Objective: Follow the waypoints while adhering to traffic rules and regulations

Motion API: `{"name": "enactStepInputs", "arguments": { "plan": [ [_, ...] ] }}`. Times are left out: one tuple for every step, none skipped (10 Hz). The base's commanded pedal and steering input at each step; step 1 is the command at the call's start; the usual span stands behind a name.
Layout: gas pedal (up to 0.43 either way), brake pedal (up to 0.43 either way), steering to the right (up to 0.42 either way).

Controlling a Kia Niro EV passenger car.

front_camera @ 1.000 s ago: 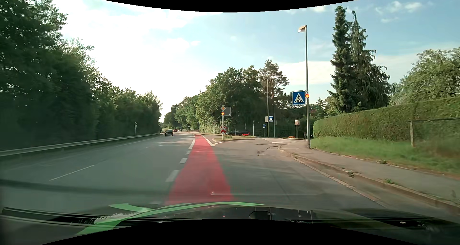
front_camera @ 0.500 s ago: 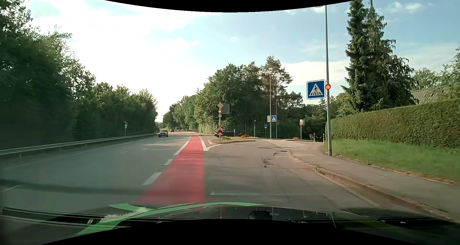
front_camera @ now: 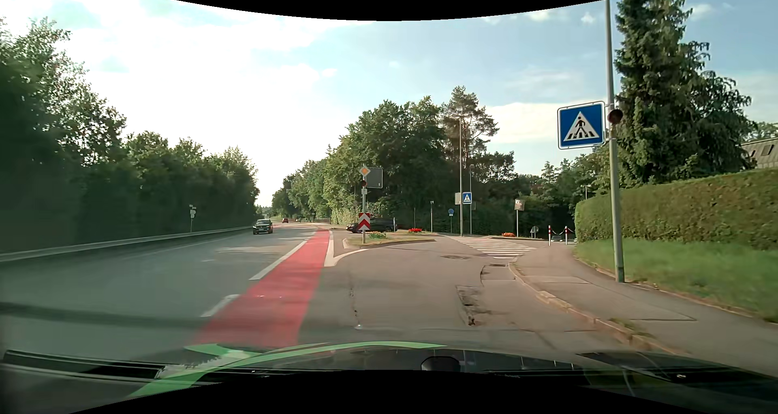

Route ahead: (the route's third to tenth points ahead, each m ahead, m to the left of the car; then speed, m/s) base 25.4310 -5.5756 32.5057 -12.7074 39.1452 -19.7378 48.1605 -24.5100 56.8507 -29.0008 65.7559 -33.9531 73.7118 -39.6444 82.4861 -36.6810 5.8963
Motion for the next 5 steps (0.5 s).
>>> {"name": "enactStepInputs", "arguments": {
  "plan": [
    [0.189,0.0,0.021],
    [0.189,0.0,0.028],
    [0.177,0.0,0.036],
    [0.169,0.0,0.042],
    [0.169,0.0,0.05]
  ]
}}
